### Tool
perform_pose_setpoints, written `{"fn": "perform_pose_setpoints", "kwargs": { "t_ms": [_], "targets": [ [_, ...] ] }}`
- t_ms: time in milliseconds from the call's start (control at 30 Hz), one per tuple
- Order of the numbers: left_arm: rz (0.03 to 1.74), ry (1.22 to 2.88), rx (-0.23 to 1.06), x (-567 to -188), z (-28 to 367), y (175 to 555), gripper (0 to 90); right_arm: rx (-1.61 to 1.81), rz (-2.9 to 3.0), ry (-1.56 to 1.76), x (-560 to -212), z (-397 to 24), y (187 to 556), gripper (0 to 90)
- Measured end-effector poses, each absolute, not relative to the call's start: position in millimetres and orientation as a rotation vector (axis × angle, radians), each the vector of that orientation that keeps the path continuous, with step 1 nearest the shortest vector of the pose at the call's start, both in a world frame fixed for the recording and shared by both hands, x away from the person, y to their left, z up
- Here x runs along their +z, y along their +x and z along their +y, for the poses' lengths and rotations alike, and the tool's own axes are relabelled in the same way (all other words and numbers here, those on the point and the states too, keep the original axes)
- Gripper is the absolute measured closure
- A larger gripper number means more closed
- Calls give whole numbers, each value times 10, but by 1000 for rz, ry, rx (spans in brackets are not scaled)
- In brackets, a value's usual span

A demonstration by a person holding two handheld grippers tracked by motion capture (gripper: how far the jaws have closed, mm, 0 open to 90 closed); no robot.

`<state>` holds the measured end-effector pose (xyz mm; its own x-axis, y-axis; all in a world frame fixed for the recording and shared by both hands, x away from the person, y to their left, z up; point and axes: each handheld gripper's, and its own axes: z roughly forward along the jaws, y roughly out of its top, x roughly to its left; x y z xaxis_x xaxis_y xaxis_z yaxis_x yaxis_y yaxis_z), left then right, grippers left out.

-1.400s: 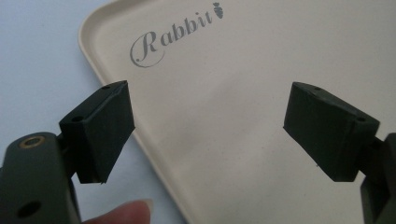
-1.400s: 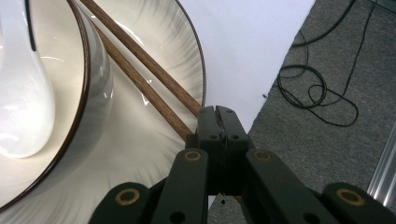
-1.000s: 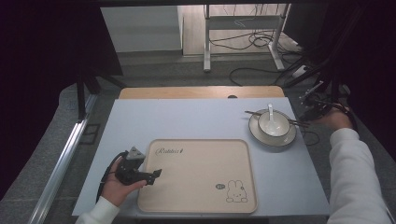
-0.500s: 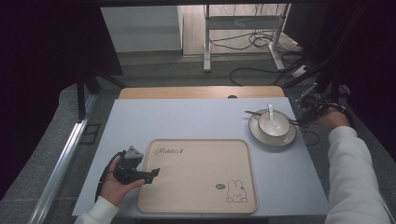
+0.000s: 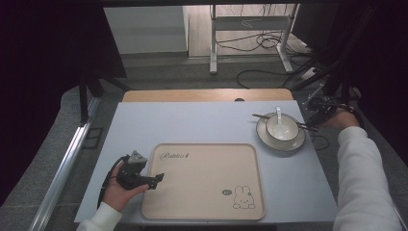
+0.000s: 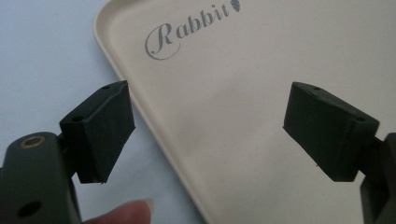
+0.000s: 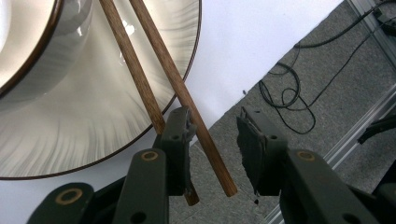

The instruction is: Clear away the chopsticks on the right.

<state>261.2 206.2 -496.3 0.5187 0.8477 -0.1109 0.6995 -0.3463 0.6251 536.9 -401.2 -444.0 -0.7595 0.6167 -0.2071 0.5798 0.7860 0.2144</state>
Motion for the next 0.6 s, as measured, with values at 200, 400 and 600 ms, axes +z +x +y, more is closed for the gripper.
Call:
{"fn": "perform_pose_setpoints", "kwargs": {
  "t_ms": [200,400,600],
  "targets": [
    [1256,2140,308,-4969,2058,2616,166,191,2727,927,-4448,-4020,5370,660],
    [1258,2141,308,-4970,2056,2618,165,187,2747,914,-4491,-4010,5372,679],
    [1258,2144,308,-4973,2054,2621,165,175,2767,907,-4527,-4003,5376,718]
  ]
}}
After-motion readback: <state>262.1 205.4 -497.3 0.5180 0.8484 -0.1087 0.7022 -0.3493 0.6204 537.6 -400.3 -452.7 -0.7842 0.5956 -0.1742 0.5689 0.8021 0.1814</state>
